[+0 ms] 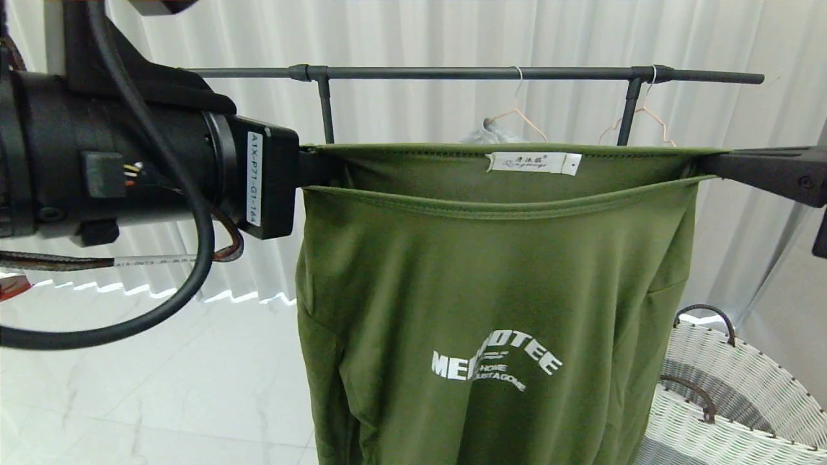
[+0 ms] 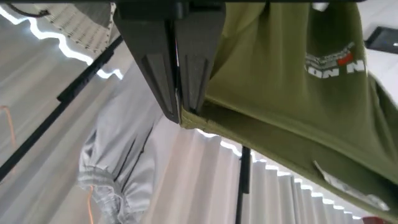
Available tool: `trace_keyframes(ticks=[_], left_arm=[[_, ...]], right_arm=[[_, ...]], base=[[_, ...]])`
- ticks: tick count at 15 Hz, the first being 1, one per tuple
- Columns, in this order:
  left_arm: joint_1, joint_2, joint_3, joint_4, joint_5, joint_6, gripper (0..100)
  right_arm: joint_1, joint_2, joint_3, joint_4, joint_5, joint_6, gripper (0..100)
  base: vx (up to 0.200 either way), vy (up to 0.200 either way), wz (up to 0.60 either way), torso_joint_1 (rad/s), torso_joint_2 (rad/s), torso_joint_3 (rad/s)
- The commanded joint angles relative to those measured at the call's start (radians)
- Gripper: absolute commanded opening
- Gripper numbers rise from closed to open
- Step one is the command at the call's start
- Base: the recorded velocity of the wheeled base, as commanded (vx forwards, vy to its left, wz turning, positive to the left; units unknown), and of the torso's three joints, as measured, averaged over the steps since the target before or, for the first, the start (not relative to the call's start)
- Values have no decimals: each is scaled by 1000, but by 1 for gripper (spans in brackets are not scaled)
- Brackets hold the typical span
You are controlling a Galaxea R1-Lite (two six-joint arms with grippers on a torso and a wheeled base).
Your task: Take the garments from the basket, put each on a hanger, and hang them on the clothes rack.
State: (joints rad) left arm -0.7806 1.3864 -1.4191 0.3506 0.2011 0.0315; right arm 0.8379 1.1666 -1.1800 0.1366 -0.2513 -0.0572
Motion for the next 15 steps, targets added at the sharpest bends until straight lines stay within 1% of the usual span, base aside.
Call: trace_keyframes(ticks=[1, 4, 5, 6, 7, 8, 9, 10, 12, 13, 15], left_arm=[[-57, -13, -9, -2, 26, 4, 0], [-65, -9, -21, -45, 47, 8, 0], [-65, -3, -40, -67, 69, 13, 0], [-65, 8, -57, -71, 83, 11, 0], [-65, 11, -63, -73, 84, 11, 0], [-65, 23, -81, -73, 87, 11, 0], [-65, 29, -86, -73, 87, 13, 0], [-65, 33, -83, -73, 87, 11, 0], [-65, 43, -80, -71, 87, 13, 0], [-65, 43, -78, -71, 87, 15, 0], [-65, 42, -66, -71, 90, 13, 0]], right_arm=[[0, -25, -72, 75, 0, -13, 0], [0, -64, -155, 248, 1, -19, 0], [0, -85, -198, 347, 9, -19, 0], [0, -104, -221, 416, 35, -18, 0], [0, -114, -228, 445, 55, -18, 0], [0, -143, -248, 538, 147, -18, 0], [0, -160, -257, 614, 199, -15, 0], [1, -171, -260, 672, 231, -12, 0], [3, -182, -254, 698, 316, -10, 0], [3, -180, -256, 698, 326, -10, 0], [1, -177, -253, 698, 325, -10, 0]], base=[[0, 0, 0, 0, 0, 0], [0, 0, 0, 0, 0, 0], [0, 0, 0, 0, 0, 0], [0, 0, 0, 0, 0, 0], [0, 0, 0, 0, 0, 0], [0, 0, 0, 0, 0, 0], [0, 0, 0, 0, 0, 0], [0, 0, 0, 0, 0, 0], [0, 0, 0, 0, 0, 0], [0, 0, 0, 0, 0, 0], [0, 0, 0, 0, 0, 0]])
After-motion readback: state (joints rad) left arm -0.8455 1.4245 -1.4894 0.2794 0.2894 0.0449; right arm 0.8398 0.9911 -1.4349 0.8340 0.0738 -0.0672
